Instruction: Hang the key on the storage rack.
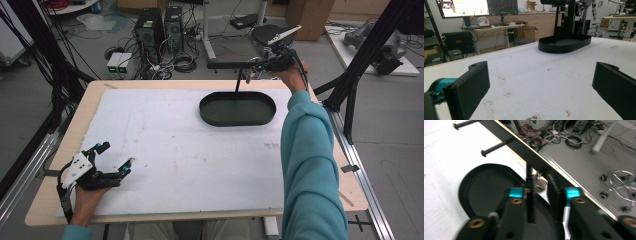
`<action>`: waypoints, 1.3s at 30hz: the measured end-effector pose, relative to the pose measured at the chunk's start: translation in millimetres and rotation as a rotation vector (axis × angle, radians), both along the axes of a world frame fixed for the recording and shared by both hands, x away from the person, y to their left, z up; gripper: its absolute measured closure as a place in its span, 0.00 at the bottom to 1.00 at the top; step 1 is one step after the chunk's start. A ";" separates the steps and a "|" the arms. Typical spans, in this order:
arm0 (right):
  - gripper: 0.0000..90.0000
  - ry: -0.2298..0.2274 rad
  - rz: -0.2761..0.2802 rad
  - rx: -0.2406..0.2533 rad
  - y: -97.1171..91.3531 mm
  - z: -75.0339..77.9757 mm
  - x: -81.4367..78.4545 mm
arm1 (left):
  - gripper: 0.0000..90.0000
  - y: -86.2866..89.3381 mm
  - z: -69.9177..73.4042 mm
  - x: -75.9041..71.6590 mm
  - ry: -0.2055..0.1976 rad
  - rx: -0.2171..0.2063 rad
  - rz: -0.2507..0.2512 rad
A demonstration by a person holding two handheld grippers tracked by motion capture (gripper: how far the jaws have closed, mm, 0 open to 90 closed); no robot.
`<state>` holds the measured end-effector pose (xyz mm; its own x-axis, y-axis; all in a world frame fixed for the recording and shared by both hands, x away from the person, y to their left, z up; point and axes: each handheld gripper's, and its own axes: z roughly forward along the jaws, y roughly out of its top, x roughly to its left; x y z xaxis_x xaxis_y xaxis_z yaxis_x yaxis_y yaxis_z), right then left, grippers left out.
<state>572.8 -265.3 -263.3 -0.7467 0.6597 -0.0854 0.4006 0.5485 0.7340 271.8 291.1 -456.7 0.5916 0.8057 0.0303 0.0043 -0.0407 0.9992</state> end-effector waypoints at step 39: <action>0.01 -0.341 -0.081 0.435 -50.6 -121.4 -236.4 | 0.02 -0.5 -0.4 -2.1 -0.022 -0.003 0.009</action>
